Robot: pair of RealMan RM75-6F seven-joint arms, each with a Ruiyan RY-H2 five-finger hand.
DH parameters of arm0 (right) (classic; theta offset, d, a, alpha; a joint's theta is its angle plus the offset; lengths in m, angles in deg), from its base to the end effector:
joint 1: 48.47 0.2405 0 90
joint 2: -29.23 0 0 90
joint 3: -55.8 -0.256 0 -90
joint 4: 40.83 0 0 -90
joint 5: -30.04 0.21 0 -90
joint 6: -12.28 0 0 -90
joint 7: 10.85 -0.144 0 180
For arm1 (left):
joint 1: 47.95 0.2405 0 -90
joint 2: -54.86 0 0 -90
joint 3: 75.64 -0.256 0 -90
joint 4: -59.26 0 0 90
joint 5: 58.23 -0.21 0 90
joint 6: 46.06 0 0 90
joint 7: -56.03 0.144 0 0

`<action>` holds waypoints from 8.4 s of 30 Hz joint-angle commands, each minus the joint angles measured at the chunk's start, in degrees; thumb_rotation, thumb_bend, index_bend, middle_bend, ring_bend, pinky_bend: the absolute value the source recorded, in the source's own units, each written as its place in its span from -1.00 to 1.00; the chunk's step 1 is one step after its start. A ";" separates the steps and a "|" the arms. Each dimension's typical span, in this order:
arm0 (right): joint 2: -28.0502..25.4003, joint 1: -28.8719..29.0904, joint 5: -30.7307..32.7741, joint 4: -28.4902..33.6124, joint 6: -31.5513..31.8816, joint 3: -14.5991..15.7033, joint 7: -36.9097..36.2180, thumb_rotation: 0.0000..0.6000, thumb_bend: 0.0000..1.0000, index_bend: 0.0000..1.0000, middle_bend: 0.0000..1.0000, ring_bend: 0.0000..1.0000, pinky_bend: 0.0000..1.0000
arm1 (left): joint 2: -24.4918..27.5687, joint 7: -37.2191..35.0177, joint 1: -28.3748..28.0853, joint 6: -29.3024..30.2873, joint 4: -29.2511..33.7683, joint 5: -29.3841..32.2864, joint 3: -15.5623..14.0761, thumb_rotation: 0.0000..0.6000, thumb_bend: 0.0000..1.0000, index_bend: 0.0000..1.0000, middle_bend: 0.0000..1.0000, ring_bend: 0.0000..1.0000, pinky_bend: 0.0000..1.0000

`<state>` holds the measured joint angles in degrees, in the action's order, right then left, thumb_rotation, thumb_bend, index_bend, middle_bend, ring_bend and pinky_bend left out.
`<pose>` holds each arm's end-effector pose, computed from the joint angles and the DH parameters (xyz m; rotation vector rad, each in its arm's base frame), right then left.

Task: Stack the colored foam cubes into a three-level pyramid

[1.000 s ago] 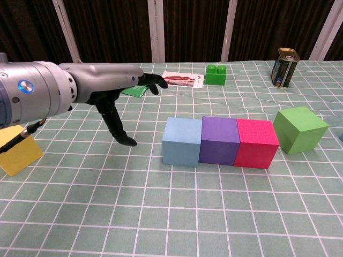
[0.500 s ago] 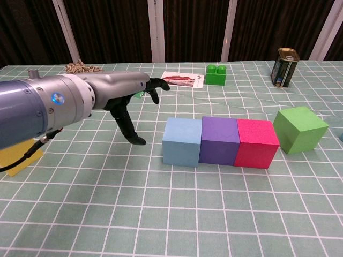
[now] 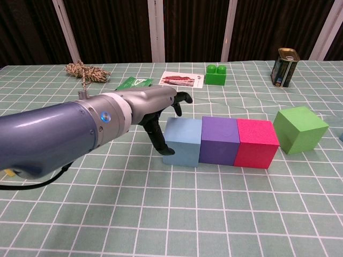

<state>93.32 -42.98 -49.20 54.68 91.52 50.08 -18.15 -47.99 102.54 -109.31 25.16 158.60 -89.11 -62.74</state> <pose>-0.3140 -0.1930 0.1531 1.2515 -1.1266 0.9728 -0.0144 0.2953 -0.0761 -1.9359 -1.0449 -0.8437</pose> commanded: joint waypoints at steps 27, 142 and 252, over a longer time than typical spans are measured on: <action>-0.06 0.07 0.41 0.12 -0.34 -0.08 -0.32 1.00 -0.50 -1.00 -1.00 -1.00 -1.00 | -3.56 0.89 0.15 -1.53 -5.26 0.53 2.58 1.00 -0.17 -0.95 -0.52 -1.00 -1.00; -0.16 0.01 0.63 0.58 -0.39 -0.06 0.01 1.00 -0.50 -1.00 -1.00 -1.00 -1.00 | 9.91 -2.61 3.70 -7.38 9.17 4.44 -4.19 1.00 -0.49 -1.00 -0.62 -1.00 -1.00; -2.64 24.91 10.63 -14.38 -36.15 1.72 16.49 1.00 -0.82 -1.00 -0.57 -0.81 -1.00 | 41.26 -32.33 45.08 13.94 21.15 -42.25 -9.11 1.00 -0.70 -1.00 -1.00 -1.00 -1.00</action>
<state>90.55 -18.10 -38.45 40.32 55.26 51.72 -1.72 -6.72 70.20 -64.25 39.12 179.75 -131.35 -71.86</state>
